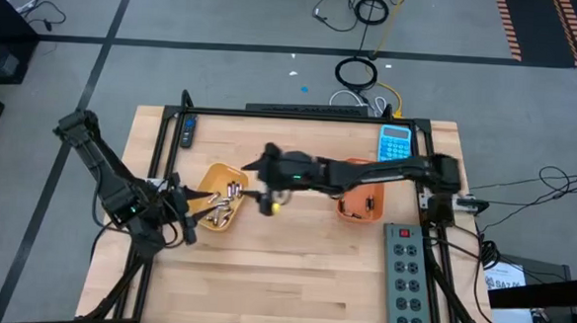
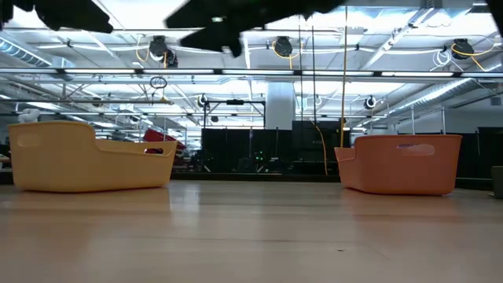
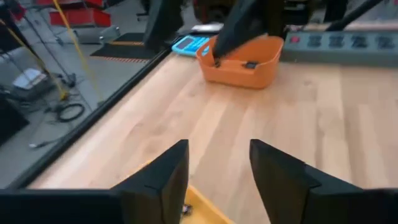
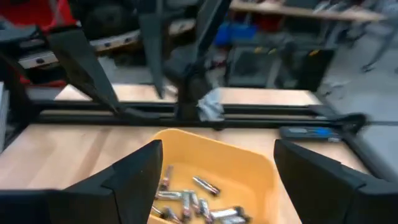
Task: Sort batteries
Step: Return to Home Position
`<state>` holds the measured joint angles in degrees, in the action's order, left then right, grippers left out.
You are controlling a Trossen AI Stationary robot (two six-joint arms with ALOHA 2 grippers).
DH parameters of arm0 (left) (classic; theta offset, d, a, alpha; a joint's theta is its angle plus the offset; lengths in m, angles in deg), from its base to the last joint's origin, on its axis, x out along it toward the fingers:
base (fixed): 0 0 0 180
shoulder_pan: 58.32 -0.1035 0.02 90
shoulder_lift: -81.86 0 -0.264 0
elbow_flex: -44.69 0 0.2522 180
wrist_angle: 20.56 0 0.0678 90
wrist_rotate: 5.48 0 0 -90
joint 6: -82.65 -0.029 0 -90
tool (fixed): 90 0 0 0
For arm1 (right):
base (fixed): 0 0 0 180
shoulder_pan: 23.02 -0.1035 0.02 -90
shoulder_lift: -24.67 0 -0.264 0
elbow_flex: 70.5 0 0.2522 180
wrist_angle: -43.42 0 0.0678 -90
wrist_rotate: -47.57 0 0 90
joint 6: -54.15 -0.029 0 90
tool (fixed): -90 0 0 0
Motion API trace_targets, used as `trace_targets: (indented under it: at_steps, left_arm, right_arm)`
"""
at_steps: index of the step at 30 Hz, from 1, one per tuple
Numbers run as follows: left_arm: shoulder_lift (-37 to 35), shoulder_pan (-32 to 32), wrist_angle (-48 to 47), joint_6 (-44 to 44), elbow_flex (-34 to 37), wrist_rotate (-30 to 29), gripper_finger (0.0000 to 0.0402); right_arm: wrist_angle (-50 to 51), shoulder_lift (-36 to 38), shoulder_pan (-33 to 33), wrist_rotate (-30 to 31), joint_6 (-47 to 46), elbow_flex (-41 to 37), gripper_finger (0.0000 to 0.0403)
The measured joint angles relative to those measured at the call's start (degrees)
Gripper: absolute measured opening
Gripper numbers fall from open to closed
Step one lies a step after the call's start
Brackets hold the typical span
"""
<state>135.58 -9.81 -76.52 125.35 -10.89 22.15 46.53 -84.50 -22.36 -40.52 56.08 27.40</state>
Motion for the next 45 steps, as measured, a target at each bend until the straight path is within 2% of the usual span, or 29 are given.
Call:
trace_targets:
  at_steps: [3, 8, 13, 17, 21, 25, 28, 33, 45]
  left_arm:
    - [-3.30, -0.20, 7.31, -2.79, 4.52, 0.00, 0.0164]
    - [-7.69, -4.74, 25.17, -13.08, 13.36, 2.16, 0.0131]
    - [-11.80, -15.43, 44.28, -26.51, 20.08, 13.73, 0.0092]
    - [-15.02, -23.23, 47.44, -30.99, 21.95, 17.12, 0.0070]
    - [-17.66, -27.45, 47.15, -31.05, 23.85, 20.67, 0.0059]
    - [-20.38, -28.72, 47.48, -30.89, 26.50, 20.39, 0.0056]
    - [-23.11, -28.79, 47.35, -29.78, 28.09, 20.31, 0.0056]
    - [-28.18, -28.79, 47.23, -29.80, 29.84, 19.96, 0.0056]
    - [-38.58, -28.79, 38.64, -29.52, 31.28, 17.81, 0.0056]
  right_arm:
    - [-10.41, 8.35, 0.28, 3.85, -0.57, -13.82, 0.0297]
    - [-30.69, 21.71, 2.52, 4.02, -3.97, -35.67, 0.0297]
    - [-41.16, 29.61, 5.28, 3.71, -8.79, -51.42, 0.0297]
    - [-46.84, 35.58, 6.70, 4.18, -10.65, -60.42, 0.0297]
    - [-51.48, 42.76, 7.45, 5.50, -12.34, -68.55, 0.0297]
    - [-49.07, 50.61, 7.59, 8.91, -13.41, -74.51, 0.0297]
    - [-46.33, 56.75, 7.59, 9.05, -13.91, -76.80, 0.0297]
    - [-35.62, 67.33, 7.59, 9.84, -12.75, -77.12, 0.0297]
    - [-8.68, 93.38, 7.57, 11.68, -10.42, -77.11, 0.0297]
